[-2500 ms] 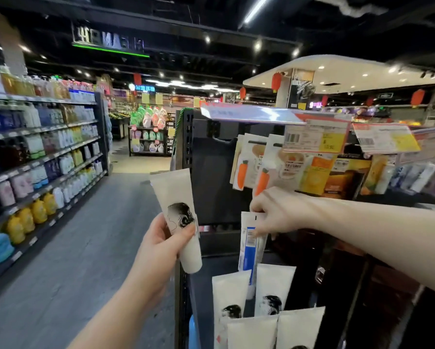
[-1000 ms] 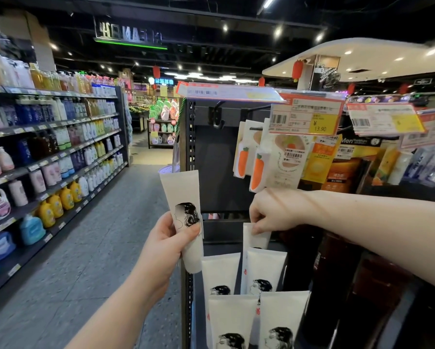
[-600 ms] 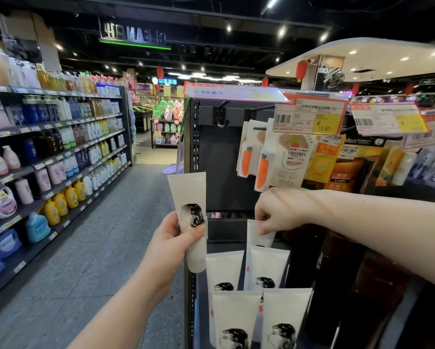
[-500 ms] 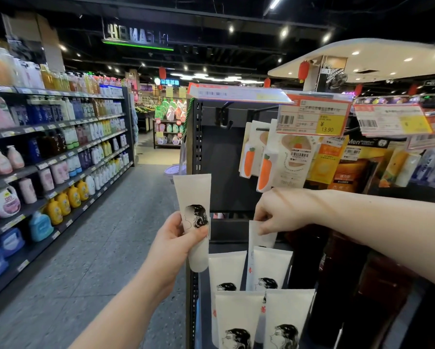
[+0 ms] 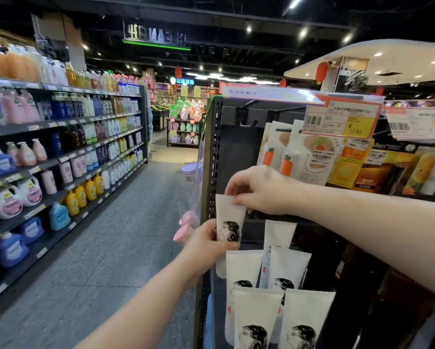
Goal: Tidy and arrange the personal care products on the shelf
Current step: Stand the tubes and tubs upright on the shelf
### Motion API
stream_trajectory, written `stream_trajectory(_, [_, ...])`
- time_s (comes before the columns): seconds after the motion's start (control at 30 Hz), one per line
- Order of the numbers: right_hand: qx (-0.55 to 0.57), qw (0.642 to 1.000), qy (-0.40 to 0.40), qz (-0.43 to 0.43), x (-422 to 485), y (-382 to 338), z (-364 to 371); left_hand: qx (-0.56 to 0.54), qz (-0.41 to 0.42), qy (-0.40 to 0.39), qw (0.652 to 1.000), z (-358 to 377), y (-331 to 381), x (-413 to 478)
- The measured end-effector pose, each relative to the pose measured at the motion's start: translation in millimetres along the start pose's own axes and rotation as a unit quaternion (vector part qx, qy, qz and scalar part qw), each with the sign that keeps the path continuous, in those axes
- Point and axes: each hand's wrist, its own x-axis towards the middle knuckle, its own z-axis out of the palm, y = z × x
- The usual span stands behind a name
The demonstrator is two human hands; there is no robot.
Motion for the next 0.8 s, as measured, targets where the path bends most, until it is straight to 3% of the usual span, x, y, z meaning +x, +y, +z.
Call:
stream_trajectory(0.2, [-0.096, 0.993, -0.064, 0.018, -3.1, 10.3, 16.4, 0.057, 0.012, 0.016, 0.998, -8.4, 0.2, 1.3])
stream_trajectory(0.43, [-0.097, 0.987, -0.121, 0.039, -3.7, 11.7, 19.2, 0.105, 0.080, 0.028, 0.991, -5.5, 15.5, 0.6])
stream_trajectory(0.8, [-0.158, 0.980, -0.114, 0.045, -5.6, 12.4, 13.6, 0.135, 0.086, 0.026, 0.987, -3.5, 32.3, 8.3])
